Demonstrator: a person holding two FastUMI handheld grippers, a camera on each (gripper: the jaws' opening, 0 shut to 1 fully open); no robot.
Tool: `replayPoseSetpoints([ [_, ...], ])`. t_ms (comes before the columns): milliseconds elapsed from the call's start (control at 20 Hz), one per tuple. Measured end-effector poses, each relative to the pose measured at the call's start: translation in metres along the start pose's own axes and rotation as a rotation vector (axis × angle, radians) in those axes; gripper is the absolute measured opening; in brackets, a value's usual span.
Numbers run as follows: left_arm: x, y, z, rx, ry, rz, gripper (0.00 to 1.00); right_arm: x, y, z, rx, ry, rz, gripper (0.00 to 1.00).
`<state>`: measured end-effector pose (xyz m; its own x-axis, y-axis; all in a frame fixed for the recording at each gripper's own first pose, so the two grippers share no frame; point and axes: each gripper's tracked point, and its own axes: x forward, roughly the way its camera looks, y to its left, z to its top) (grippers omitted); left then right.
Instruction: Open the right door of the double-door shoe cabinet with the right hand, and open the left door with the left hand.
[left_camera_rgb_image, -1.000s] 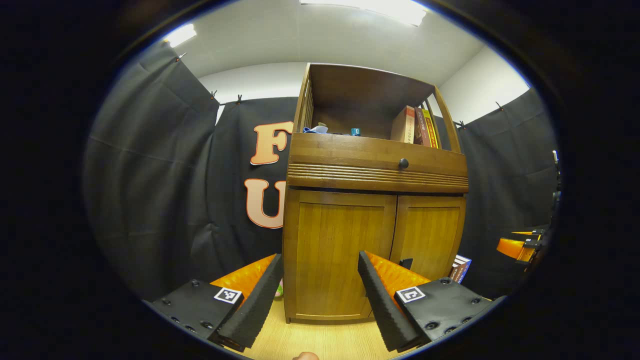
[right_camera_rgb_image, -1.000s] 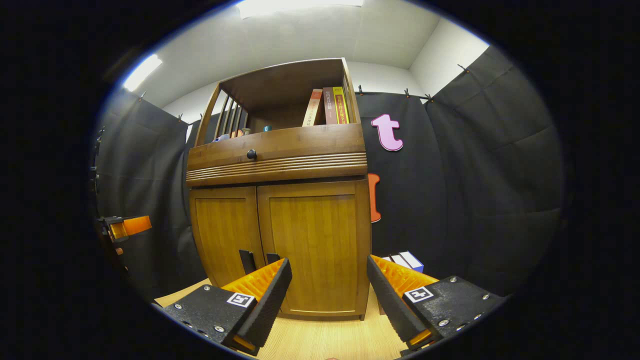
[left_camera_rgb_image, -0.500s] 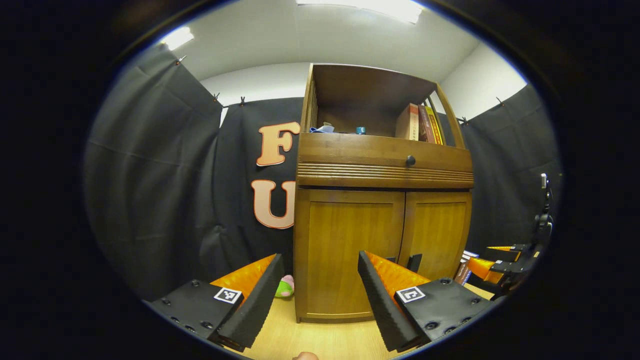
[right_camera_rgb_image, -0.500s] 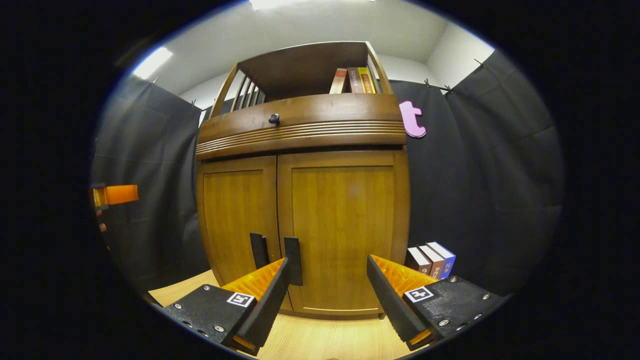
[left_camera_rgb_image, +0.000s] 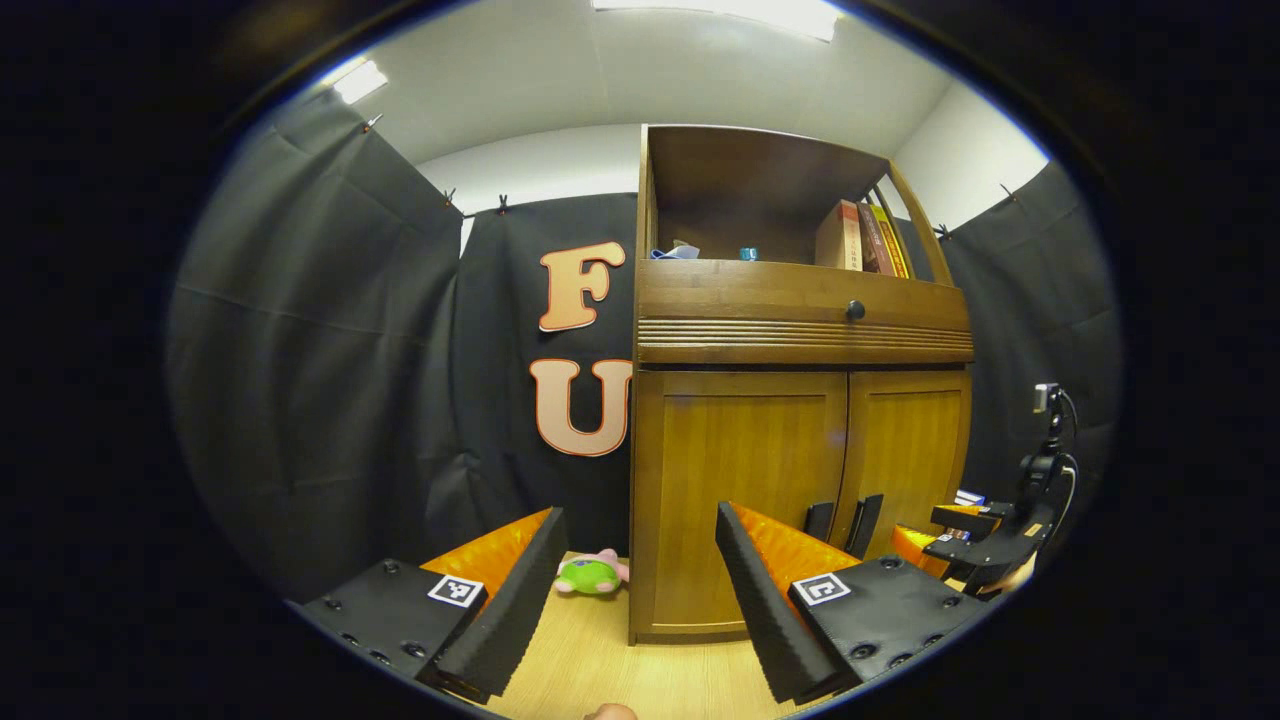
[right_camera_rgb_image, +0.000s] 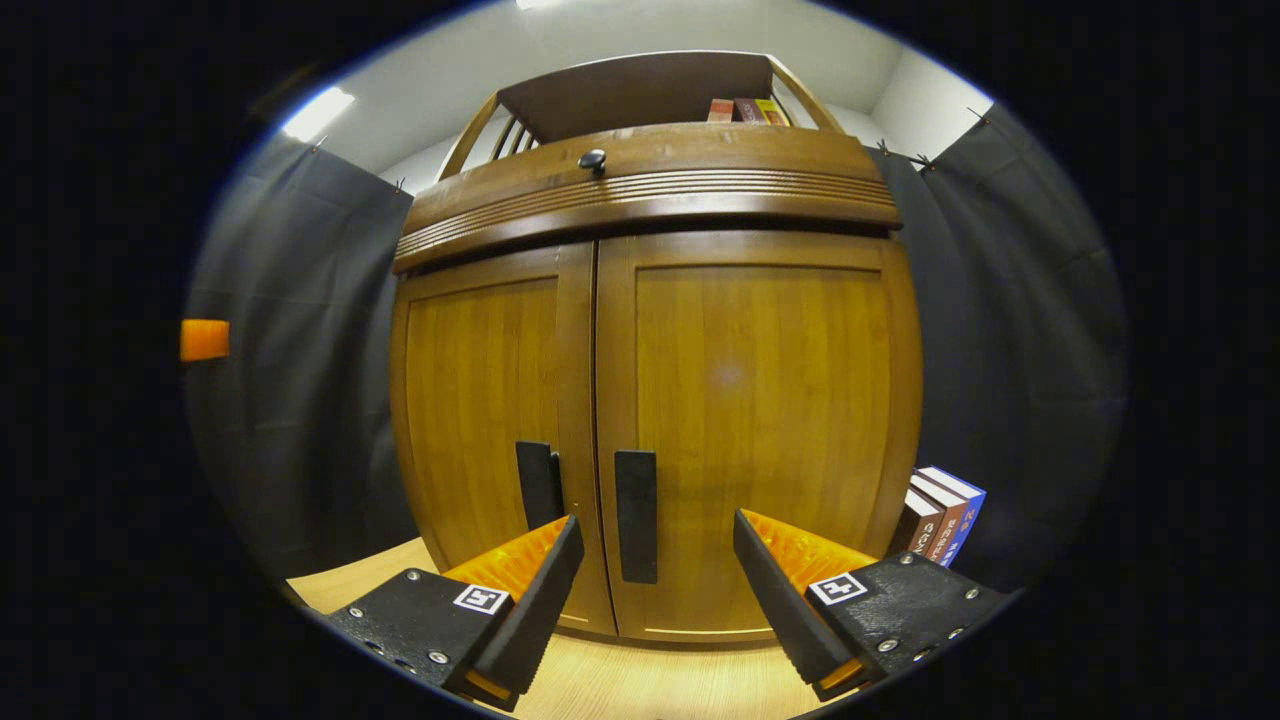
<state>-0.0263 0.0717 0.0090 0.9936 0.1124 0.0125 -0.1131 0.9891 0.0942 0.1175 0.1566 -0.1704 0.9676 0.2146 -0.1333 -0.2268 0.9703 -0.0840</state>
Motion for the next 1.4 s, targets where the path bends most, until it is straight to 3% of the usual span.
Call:
replayPoseSetpoints([
  [350,0.005,0.017,-0.014,0.0,0.02,0.015,0.96,0.049,0.004,-0.03,0.064,0.047,-0.02,0.92],
  [400,0.006,0.019,-0.015,-0.001,0.021,0.018,0.95,0.055,0.004,-0.032,0.068,0.051,-0.024,1.0],
  [450,0.007,0.021,-0.016,-0.001,0.021,0.023,0.95,0.06,0.004,-0.033,0.07,0.052,-0.03,0.87],
  [500,0.008,0.023,-0.017,0.0,0.023,0.027,0.96,0.065,0.004,-0.033,0.073,0.049,-0.036,0.85],
  [550,0.009,0.024,-0.018,0.0,0.024,0.03,0.96,0.069,0.004,-0.034,0.078,0.049,-0.043,0.92],
  [600,0.01,0.025,-0.02,-0.001,0.028,0.031,0.95,0.071,0.003,-0.035,0.082,0.049,-0.047,0.78],
  [650,0.01,0.026,-0.021,-0.002,0.03,0.031,0.95,0.074,0.002,-0.035,0.089,0.047,-0.051,0.72],
  [700,0.01,0.027,-0.022,-0.002,0.03,0.032,0.95,0.077,0.001,-0.035,0.093,0.045,-0.055,0.7],
  [750,0.01,0.027,-0.021,-0.002,0.029,0.033,0.95,0.079,0.0,-0.036,0.095,0.046,-0.062,0.76],
  [850,0.009,0.028,-0.021,-0.005,0.026,0.034,0.95,0.085,0.0,-0.039,0.106,0.058,-0.056,0.43],
  [900,0.01,0.028,-0.021,-0.006,0.026,0.036,0.95,0.086,0.002,-0.041,0.113,0.067,-0.053,0.62],
  [950,0.008,0.029,-0.022,-0.005,0.027,0.039,0.95,0.088,0.003,-0.044,0.117,0.075,-0.053,0.36],
  [1000,0.007,0.029,-0.023,-0.004,0.028,0.04,0.95,0.089,0.003,-0.047,0.121,0.084,-0.055,0.44],
  [1200,0.002,0.029,-0.024,-0.003,0.032,0.04,0.96,0.087,0.004,-0.046,0.112,0.084,-0.053,0.37],
  [1250,0.001,0.03,-0.024,-0.002,0.031,0.042,0.95,0.086,0.005,-0.045,0.105,0.08,-0.047,0.24],
  [1300,-0.001,0.03,-0.024,-0.002,0.029,0.044,0.95,0.083,0.005,-0.044,0.101,0.078,-0.043,0.34],
  [1400,-0.004,0.031,-0.022,-0.005,0.024,0.052,0.95,0.069,0.005,-0.045,0.093,0.08,-0.026,0.33],
])
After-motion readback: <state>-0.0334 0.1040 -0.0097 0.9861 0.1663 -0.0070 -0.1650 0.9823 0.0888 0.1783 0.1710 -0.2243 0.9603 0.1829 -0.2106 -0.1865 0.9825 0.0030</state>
